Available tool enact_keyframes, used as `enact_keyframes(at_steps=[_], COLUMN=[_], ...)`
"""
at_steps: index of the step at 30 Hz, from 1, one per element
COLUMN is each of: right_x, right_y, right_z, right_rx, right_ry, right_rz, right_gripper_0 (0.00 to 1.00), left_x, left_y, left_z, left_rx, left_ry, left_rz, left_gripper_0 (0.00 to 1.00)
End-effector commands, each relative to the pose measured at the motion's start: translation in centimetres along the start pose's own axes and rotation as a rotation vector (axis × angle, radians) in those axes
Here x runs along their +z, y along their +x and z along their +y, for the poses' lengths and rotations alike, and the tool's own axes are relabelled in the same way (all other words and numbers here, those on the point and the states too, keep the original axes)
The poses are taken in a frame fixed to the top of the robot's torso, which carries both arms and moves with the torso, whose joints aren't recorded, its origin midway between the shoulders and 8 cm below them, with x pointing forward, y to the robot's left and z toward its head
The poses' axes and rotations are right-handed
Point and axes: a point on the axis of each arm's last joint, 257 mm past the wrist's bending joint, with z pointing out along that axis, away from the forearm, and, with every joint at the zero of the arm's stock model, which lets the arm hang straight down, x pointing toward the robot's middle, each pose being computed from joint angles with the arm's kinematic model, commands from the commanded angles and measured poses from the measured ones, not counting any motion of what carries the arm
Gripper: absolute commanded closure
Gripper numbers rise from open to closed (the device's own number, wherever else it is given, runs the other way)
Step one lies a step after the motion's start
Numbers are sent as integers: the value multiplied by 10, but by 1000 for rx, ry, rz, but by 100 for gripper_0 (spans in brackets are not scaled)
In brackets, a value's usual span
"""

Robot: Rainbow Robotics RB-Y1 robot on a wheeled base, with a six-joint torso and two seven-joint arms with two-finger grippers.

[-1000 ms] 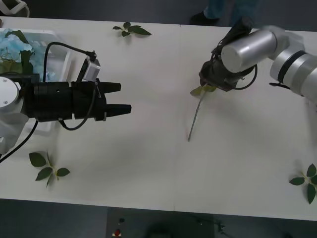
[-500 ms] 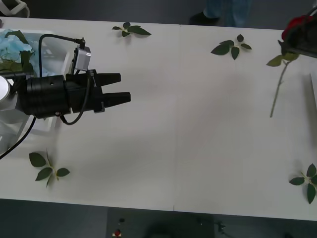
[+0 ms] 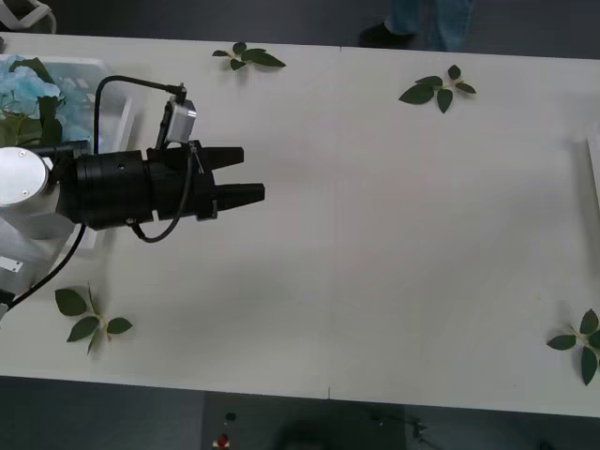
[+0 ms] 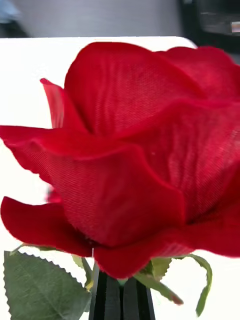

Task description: Put the red flowers into the right box and the blue flowers into the left box

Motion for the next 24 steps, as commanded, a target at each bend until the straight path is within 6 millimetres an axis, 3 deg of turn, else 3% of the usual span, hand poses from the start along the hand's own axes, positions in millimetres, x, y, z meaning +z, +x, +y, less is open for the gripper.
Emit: enact_keyframes(at_steps=[1, 6, 13, 14, 15, 16, 17, 18, 24], right_x=[-2, 14, 34, 37, 38, 39, 41, 41, 44], right_y=[-7, 4, 9, 9, 9, 9, 7, 7, 5], right_z=[-50, -76, -77, -75, -75, -76, -73, -72, -63], right_rx=[-4, -10, 6, 14, 20, 22, 23, 24, 16], right_ry=[79, 133, 127, 124, 124, 125, 119, 117, 107], right_rz=[-26, -39, -86, -90, -96, -98, -108, -110, -121], right_gripper_0=[100, 100, 100, 93, 54, 35, 8, 0, 0], left_x=[-5, 0, -7, -13, -18, -21, -31, -35, -77], left_y=[-26, -45, -50, -50, -49, -50, -53, -55, -77], left_z=[6, -5, -18, -18, -17, -17, -15, -13, -3], left_rx=[85, 95, 89, 91, 97, 106, 142, 155, 147], left_ry=[-15, 32, 98, 105, 107, 109, 107, 103, 78], left_rz=[-8, -37, -2, 16, 32, 40, 56, 58, 62], left_gripper_0=[4, 4, 4, 4, 4, 4, 4, 4, 4])
